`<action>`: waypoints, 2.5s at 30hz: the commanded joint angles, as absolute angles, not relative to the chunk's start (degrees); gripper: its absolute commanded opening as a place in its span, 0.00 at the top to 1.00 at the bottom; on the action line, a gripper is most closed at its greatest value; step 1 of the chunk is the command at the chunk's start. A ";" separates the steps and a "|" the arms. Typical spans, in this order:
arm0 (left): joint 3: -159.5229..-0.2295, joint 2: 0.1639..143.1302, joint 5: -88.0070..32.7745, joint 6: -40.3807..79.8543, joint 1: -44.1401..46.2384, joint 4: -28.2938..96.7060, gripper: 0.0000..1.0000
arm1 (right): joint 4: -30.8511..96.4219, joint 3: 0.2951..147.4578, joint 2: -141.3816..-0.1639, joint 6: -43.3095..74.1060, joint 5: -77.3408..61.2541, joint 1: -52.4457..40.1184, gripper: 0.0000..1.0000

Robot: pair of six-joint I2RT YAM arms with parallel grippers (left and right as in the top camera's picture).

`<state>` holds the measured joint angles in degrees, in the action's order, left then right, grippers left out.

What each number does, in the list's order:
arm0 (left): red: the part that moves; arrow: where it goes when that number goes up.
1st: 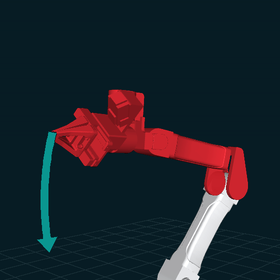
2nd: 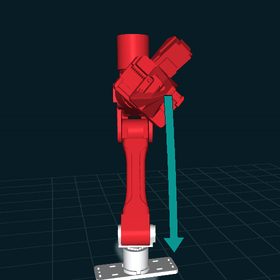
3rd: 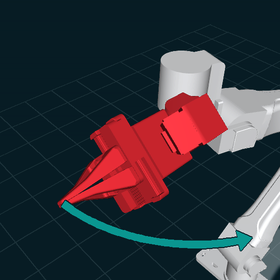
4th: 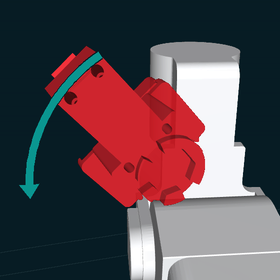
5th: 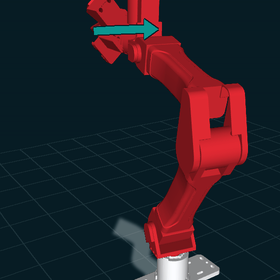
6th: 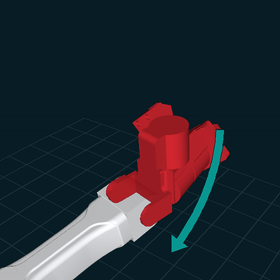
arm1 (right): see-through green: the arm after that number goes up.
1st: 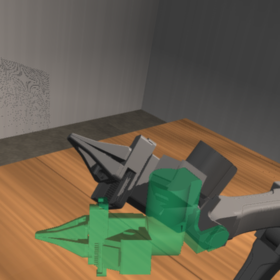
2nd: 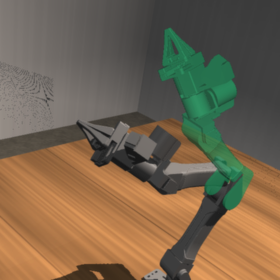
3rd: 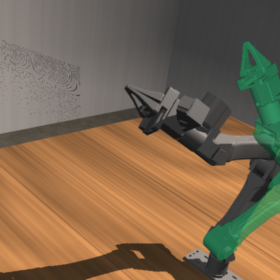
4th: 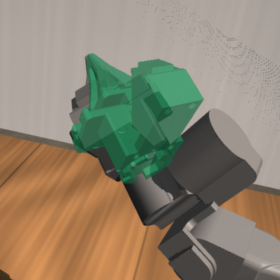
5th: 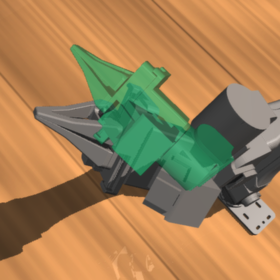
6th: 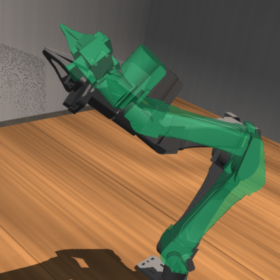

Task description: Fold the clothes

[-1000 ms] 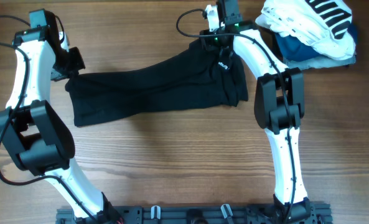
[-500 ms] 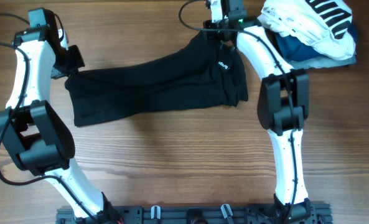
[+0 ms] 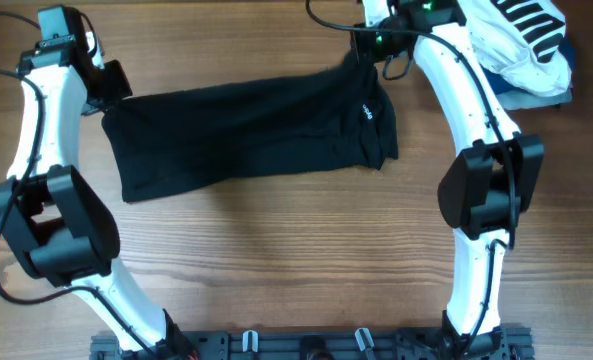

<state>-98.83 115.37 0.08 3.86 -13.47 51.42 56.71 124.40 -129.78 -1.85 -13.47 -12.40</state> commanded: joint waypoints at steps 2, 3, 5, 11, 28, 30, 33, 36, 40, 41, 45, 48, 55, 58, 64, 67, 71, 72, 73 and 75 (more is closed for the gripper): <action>-99.24 110.13 -2.81 5.06 -14.00 55.68 0.96 | 63.68 125.67 -126.15 -2.79 -13.37 -10.98 0.96; -99.24 110.30 -3.68 5.15 -14.00 57.60 0.96 | 65.71 125.36 -126.15 -2.81 -13.37 -10.85 0.96; -99.22 111.42 -4.54 5.28 -13.98 62.22 0.96 | 67.72 124.75 -126.15 -2.81 -13.37 -10.85 0.96; -98.85 115.20 -5.91 5.45 -13.87 67.16 0.96 | 69.25 122.56 -126.19 -1.37 -13.39 -10.92 0.96; -87.61 117.36 -7.51 6.50 -11.29 61.67 0.96 | 70.54 125.75 -125.12 -4.64 -13.32 -10.94 0.45; -87.61 117.36 -7.51 6.50 -11.29 61.34 0.96 | 69.10 127.22 -125.12 -6.17 -12.95 -10.94 0.42; -87.61 117.36 -7.51 6.52 -11.29 60.82 0.96 | 63.92 127.57 -125.16 -8.36 -12.29 -11.09 0.37; -87.61 117.36 -7.51 6.52 -11.29 60.40 0.96 | 59.29 127.55 -126.13 -9.06 -9.41 -11.27 0.36; -87.61 117.36 -7.51 6.52 -11.29 60.42 0.96 | 64.69 127.48 -128.31 -8.99 -9.43 -11.42 0.42; -87.61 117.36 -7.51 6.52 -11.29 60.42 0.96 | 67.09 127.48 -128.84 -8.78 -9.45 -11.44 0.46; -87.61 117.36 -7.51 6.52 -11.29 60.23 0.96 | 71.61 127.50 -128.62 -5.56 -11.25 -11.44 0.69; -87.61 117.36 -7.51 6.52 -11.29 59.81 0.96 | 73.17 127.28 -129.21 -5.65 -13.54 -11.60 0.69; -87.61 117.36 -7.51 6.50 -11.29 59.11 0.96 | 73.97 126.63 -131.74 -5.98 -13.54 -12.27 0.67; -87.61 117.36 -7.51 6.50 -11.29 58.92 0.96 | 73.76 126.61 -132.53 -5.85 -12.82 -12.32 0.69; -87.61 117.36 -7.51 6.50 -11.29 58.92 0.96 | 82.98 126.63 -132.55 -1.72 -10.61 -12.32 0.96; -87.61 117.36 -7.51 6.50 -11.29 58.89 0.96 | 87.02 126.63 -132.55 1.89 -6.72 -12.32 0.96; -87.61 117.36 -7.51 6.50 -11.29 58.92 0.96 | 89.97 124.77 -132.55 3.68 -5.30 -12.32 0.96; -87.61 117.36 -7.49 6.50 -11.29 58.92 0.96 | 90.35 123.17 -132.55 4.08 -5.30 -12.32 0.96; -87.61 117.36 -7.49 6.48 -11.29 58.89 0.96 | 90.85 121.60 -132.55 4.40 -5.30 -12.32 0.96; -87.61 117.36 -7.49 6.48 -11.29 58.87 0.96 | 90.48 116.16 -132.55 4.67 -5.32 -12.32 0.96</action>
